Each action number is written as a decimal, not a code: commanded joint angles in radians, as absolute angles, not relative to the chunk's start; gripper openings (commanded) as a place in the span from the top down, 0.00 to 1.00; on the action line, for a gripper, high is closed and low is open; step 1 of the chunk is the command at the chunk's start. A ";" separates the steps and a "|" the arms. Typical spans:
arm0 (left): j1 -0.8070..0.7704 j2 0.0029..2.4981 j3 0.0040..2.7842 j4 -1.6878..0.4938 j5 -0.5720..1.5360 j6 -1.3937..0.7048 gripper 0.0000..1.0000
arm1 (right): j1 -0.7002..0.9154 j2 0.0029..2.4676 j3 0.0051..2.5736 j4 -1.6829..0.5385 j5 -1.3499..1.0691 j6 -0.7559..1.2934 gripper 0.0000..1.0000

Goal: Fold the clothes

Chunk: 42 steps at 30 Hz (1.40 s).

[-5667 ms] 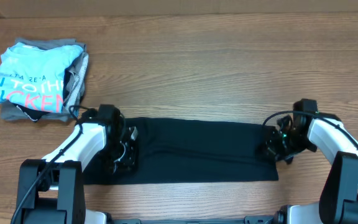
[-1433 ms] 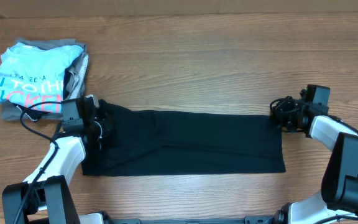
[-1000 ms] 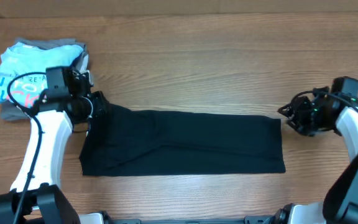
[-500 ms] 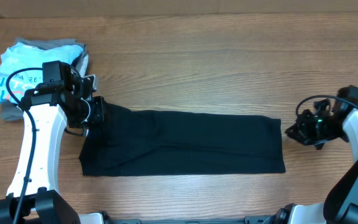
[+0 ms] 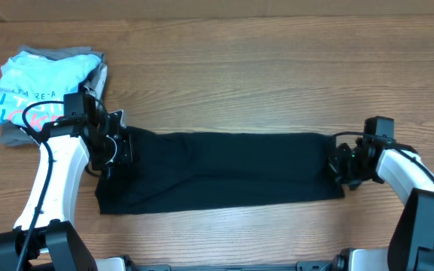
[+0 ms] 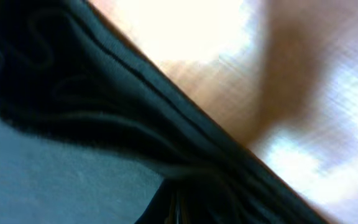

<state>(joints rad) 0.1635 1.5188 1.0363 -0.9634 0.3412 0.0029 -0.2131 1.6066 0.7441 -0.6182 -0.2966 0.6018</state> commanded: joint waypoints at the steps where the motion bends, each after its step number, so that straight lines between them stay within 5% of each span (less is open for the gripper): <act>1: 0.157 1.518 1.033 -0.958 0.360 -0.004 0.79 | -0.182 1.710 0.691 -0.522 -0.213 0.688 0.96; 5: 0.157 1.518 1.033 -0.935 0.356 -0.004 0.67 | -0.211 1.697 0.770 -0.562 -0.299 0.505 0.87; 11: 0.157 1.518 1.033 -0.921 0.355 -0.003 0.64 | -0.325 1.626 0.977 -0.920 -0.447 0.191 0.77; 13: 0.157 1.518 1.033 -0.920 0.355 -0.003 0.62 | -0.366 1.622 1.052 -1.024 -0.447 0.093 0.62; 21: 0.157 1.518 1.033 -0.911 0.354 0.007 0.43 | -0.440 1.668 1.077 -1.000 -0.496 -0.067 0.27; 28: 0.157 1.518 1.033 -0.905 0.330 0.017 0.36 | -0.440 1.830 1.077 -0.994 -0.554 -0.200 0.25; 42: 0.163 1.518 1.033 -0.880 0.334 0.027 0.33 | -0.275 2.008 1.053 -0.978 -0.466 -0.209 0.46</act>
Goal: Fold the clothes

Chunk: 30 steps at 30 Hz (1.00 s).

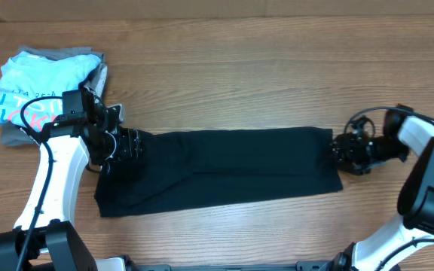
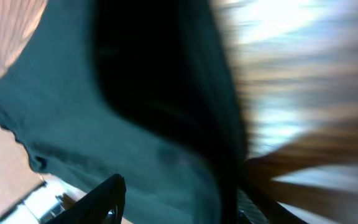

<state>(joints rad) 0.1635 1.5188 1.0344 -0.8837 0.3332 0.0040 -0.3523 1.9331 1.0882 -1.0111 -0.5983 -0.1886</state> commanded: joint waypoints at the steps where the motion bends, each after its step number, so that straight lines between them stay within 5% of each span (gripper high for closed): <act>1: 0.163 1.518 1.033 -0.881 0.334 0.027 0.33 | -0.257 2.008 1.054 -0.977 -0.442 -0.200 0.49; 9: 0.163 1.518 1.033 -0.891 0.334 0.027 0.34 | -0.277 1.998 1.113 -1.030 -0.340 -0.078 0.86; 12: 0.163 1.518 1.033 -0.889 0.333 0.027 0.34 | -0.311 1.958 1.197 -1.105 -0.330 -0.077 0.92; 30: 0.163 1.518 1.033 -0.885 0.333 0.027 0.25 | -0.332 1.826 1.324 -1.180 -0.295 -0.022 0.88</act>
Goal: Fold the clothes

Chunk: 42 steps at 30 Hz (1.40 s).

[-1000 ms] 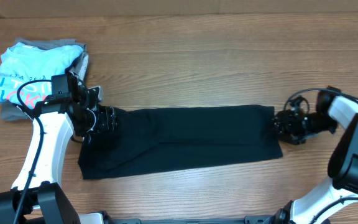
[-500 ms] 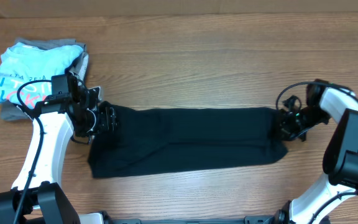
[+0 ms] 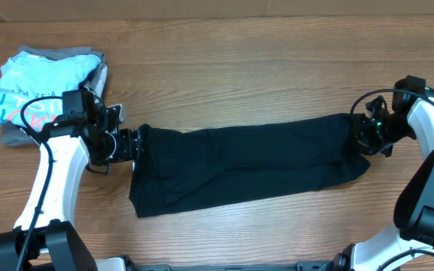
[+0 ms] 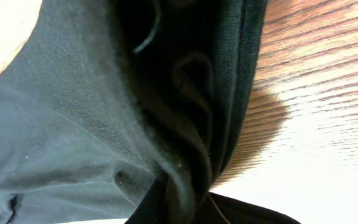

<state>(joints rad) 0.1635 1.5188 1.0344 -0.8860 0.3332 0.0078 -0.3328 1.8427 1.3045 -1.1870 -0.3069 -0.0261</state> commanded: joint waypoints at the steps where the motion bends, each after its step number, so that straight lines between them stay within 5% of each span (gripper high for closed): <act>1: 0.163 1.518 1.033 -0.884 0.333 0.027 0.25 | -0.332 1.826 1.324 -1.179 -0.295 -0.021 0.82; 4: 0.163 1.518 1.033 -0.885 0.333 0.027 0.26 | -0.332 1.826 1.323 -1.172 -0.287 -0.021 0.83; 8: 0.163 1.518 1.033 -0.885 0.334 0.027 0.26 | -0.334 1.826 1.323 -1.153 -0.280 -0.021 0.95; 9: 0.163 1.518 1.033 -0.885 0.334 0.027 0.26 | -0.335 1.826 1.323 -1.153 -0.280 -0.021 0.94; 10: 0.163 1.518 1.033 -0.886 0.334 0.027 0.26 | -0.339 1.826 1.323 -1.153 -0.280 -0.021 0.79; 14: 0.163 1.518 1.033 -0.885 0.334 0.027 0.26 | -0.350 1.826 1.323 -1.151 -0.279 -0.021 0.73; 19: 0.163 1.518 1.033 -0.886 0.334 0.027 0.27 | -0.373 1.826 1.287 -1.098 -0.269 -0.009 0.88; 21: 0.163 1.518 1.033 -0.886 0.334 0.027 0.27 | -0.387 1.827 1.265 -1.075 -0.263 0.002 0.84; 23: 0.163 1.518 1.033 -0.886 0.334 0.027 0.27 | -0.403 1.828 1.251 -1.053 -0.230 0.012 0.53; 25: 0.163 1.518 1.033 -0.885 0.333 0.027 0.27 | -0.423 1.829 1.246 -1.029 -0.189 0.048 0.47; 42: 0.163 1.518 1.033 -0.862 0.334 0.027 0.27 | -0.510 2.049 1.243 -0.937 -0.353 -0.160 0.51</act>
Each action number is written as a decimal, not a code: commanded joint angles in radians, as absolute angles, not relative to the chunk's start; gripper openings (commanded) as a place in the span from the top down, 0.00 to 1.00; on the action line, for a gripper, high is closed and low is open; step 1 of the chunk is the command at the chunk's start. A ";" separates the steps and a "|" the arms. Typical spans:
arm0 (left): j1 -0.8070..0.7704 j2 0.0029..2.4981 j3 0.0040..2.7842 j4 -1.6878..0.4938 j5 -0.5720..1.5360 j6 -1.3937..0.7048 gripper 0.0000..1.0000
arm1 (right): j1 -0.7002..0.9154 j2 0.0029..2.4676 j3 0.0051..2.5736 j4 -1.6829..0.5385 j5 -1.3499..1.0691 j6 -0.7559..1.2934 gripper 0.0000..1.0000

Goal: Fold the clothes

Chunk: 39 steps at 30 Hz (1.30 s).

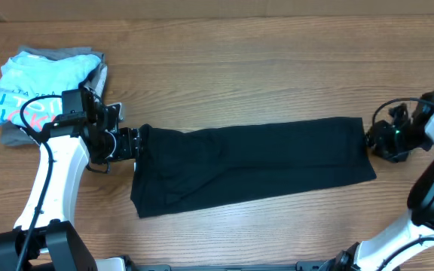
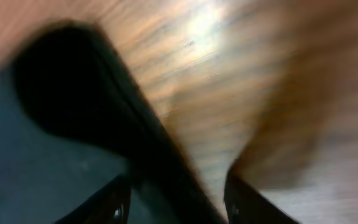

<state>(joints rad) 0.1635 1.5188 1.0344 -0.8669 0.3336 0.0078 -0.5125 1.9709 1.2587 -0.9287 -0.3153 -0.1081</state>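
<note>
A long black garment (image 1: 251, 165) lies folded in a strip across the table's middle. My left gripper (image 1: 132, 143) is shut on its upper left corner, where the cloth bunches toward the fingers. My right gripper (image 1: 375, 142) stands at the strip's right end, jaws apart. In the blurred right wrist view the garment's dark edge (image 2: 104, 124) runs diagonally between the spread fingers (image 2: 114, 202) of the right gripper (image 2: 176, 202), with bare wood to the right. The right end of the cloth lies flat with a straight edge.
A pile of folded clothes (image 1: 44, 90), a light blue printed shirt on a grey one, sits at the far left, just behind my left arm. The wooden table (image 1: 277, 68) stretches bare behind the garment.
My right gripper has opened and sits a little further right, off the cloth's end. That end, bunched at the jaws before, now lies flat. The left arm has not moved.
Both grippers first held the ends of the black strip, which lay further left. Then my right wrist had turned, still on the cloth. Then the whole strip had shifted to the right, held at both ends. Now the right end is let go.
</note>
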 commanded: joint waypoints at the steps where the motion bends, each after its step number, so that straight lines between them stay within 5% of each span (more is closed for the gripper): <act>1: 0.163 1.518 1.033 -0.863 0.334 0.027 0.27 | -0.511 2.067 1.243 -0.945 -0.374 -0.177 0.51; 8: 0.163 1.518 1.033 -0.853 0.334 0.027 0.27 | -0.510 2.111 1.243 -0.987 -0.452 -0.240 0.68; 13: 0.163 1.518 1.033 -0.855 0.334 0.027 0.27 | -0.529 2.110 1.266 -1.015 -0.435 -0.212 0.96; 28: 0.164 1.518 1.036 -0.867 0.333 0.027 0.27 | -0.527 1.867 1.389 -1.115 -0.448 -0.073 0.96; 39: 0.164 1.518 1.036 -0.867 0.333 0.027 0.27 | -0.221 1.740 1.388 -1.230 -0.374 0.013 0.96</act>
